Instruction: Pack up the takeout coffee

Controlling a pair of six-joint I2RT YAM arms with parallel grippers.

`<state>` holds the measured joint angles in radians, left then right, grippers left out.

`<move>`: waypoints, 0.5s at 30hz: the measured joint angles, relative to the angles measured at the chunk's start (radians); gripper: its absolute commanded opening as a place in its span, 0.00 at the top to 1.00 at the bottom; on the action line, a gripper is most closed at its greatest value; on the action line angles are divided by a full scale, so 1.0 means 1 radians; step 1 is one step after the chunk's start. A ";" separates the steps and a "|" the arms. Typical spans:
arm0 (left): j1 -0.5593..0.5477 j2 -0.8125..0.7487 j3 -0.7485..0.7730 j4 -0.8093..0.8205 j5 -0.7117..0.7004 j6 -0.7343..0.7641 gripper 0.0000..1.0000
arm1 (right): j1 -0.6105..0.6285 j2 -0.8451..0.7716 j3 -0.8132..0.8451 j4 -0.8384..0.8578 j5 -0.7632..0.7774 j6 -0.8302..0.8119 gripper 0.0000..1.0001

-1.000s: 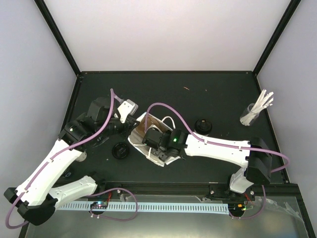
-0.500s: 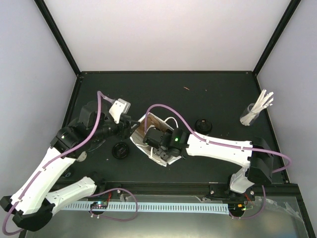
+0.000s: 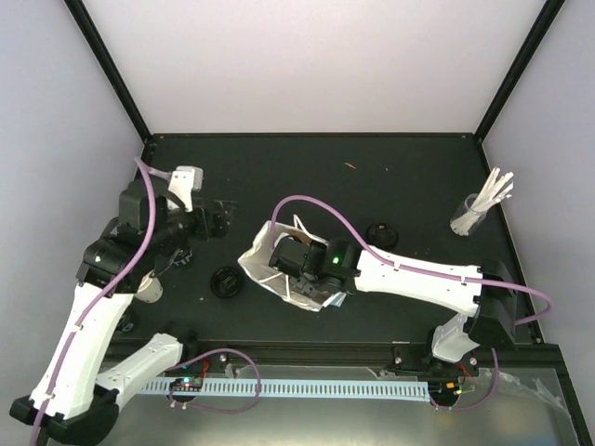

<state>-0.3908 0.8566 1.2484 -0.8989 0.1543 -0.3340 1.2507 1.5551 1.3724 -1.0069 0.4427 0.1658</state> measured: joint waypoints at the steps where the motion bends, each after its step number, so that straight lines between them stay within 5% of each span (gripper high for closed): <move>1: 0.039 -0.002 0.000 -0.003 0.006 -0.003 0.01 | 0.000 0.000 -0.002 0.000 0.000 0.000 0.46; 8: 0.291 0.053 -0.062 0.008 0.142 -0.020 0.01 | 0.042 -0.067 -0.093 0.022 -0.001 0.013 0.46; 15: 0.340 0.209 -0.253 0.092 0.313 -0.036 0.01 | 0.085 -0.162 -0.181 0.032 0.000 0.063 0.46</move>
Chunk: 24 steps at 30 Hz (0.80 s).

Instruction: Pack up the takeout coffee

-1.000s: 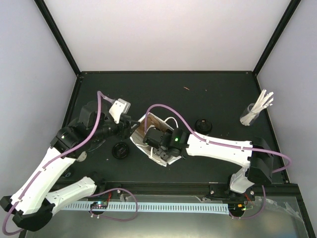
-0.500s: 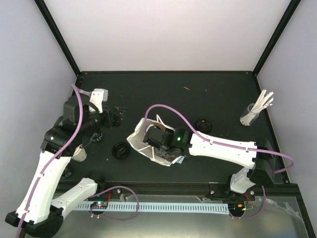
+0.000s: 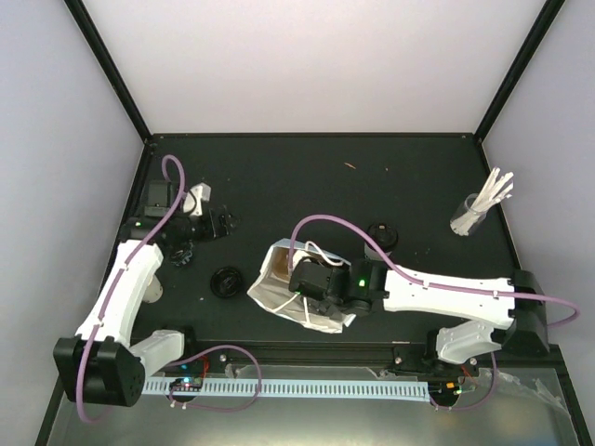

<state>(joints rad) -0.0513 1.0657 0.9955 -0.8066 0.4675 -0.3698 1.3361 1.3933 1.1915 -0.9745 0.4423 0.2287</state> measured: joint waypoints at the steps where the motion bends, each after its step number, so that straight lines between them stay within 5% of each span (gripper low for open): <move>1: 0.000 0.011 -0.031 0.016 0.024 -0.008 0.01 | 0.003 -0.013 -0.011 0.004 0.001 0.010 0.46; 10: -0.068 0.029 -0.188 0.168 0.130 -0.062 0.01 | 0.059 -0.126 -0.132 0.018 0.040 0.096 0.46; 24: -0.298 0.308 -0.227 0.419 0.164 -0.223 0.04 | 0.103 -0.266 -0.222 0.016 0.098 0.231 0.46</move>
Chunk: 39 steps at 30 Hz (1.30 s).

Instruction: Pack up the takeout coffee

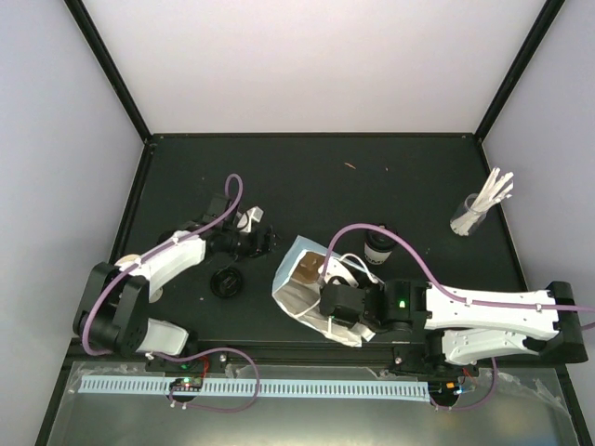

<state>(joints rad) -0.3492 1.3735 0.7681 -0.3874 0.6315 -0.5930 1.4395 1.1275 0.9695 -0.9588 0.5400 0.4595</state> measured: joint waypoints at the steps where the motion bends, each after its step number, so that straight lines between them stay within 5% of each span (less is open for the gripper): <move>1: -0.006 0.011 -0.011 0.022 0.007 -0.016 0.06 | 0.000 -0.003 0.000 0.000 0.004 0.005 0.46; 15: -0.071 0.059 -0.099 0.418 0.241 -0.316 0.14 | 0.002 0.040 0.022 0.079 0.079 0.010 0.46; 21: -0.043 0.012 -0.072 0.445 0.301 -0.366 0.14 | 0.003 0.087 0.072 0.145 0.134 -0.034 0.46; 29: 0.101 -0.064 0.167 0.227 0.336 -0.255 0.13 | -0.007 0.229 0.219 0.295 0.236 -0.161 0.46; 39: 0.144 -0.206 0.479 -0.304 0.184 0.209 0.13 | -0.054 0.293 0.290 0.355 0.225 -0.227 0.46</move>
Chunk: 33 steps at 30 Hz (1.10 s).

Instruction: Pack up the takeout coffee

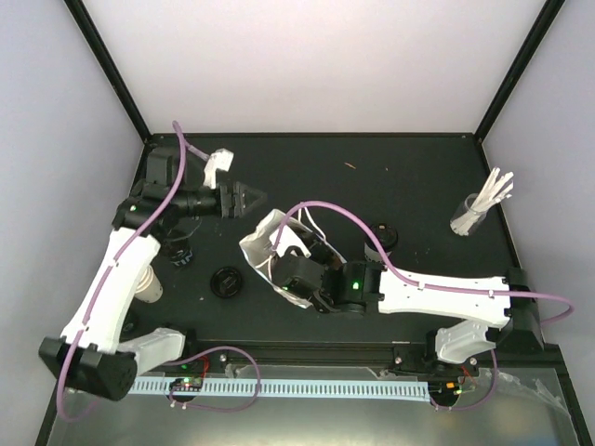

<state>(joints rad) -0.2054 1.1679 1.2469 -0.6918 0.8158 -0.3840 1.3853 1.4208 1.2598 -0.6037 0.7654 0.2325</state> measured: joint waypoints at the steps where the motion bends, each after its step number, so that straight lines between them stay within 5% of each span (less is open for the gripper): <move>1: -0.012 -0.033 -0.002 -0.044 -0.023 0.042 0.13 | 0.000 -0.005 -0.006 -0.004 -0.010 0.000 0.46; 9: -0.224 -0.186 -0.051 -0.222 -0.246 0.235 0.13 | 0.000 -0.035 -0.023 -0.062 -0.064 0.011 0.46; 22: -0.321 -0.057 -0.039 -0.288 -0.582 0.302 0.21 | 0.000 -0.035 -0.023 -0.105 -0.105 0.016 0.46; 26: -0.341 -0.010 -0.021 -0.286 -0.588 0.334 0.39 | -0.001 -0.035 -0.020 -0.132 -0.114 0.021 0.46; 31: -0.355 0.087 0.019 -0.320 -0.602 0.362 0.98 | -0.014 -0.028 0.021 -0.204 -0.122 0.039 0.46; 33: -0.359 0.114 0.044 -0.340 -0.626 0.372 0.98 | -0.021 -0.024 0.046 -0.236 -0.123 0.047 0.46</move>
<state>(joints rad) -0.5640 1.2819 1.2911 -1.0317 0.1898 -0.0116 1.3643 1.3972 1.3056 -0.8394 0.6426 0.2798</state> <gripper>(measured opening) 0.076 0.733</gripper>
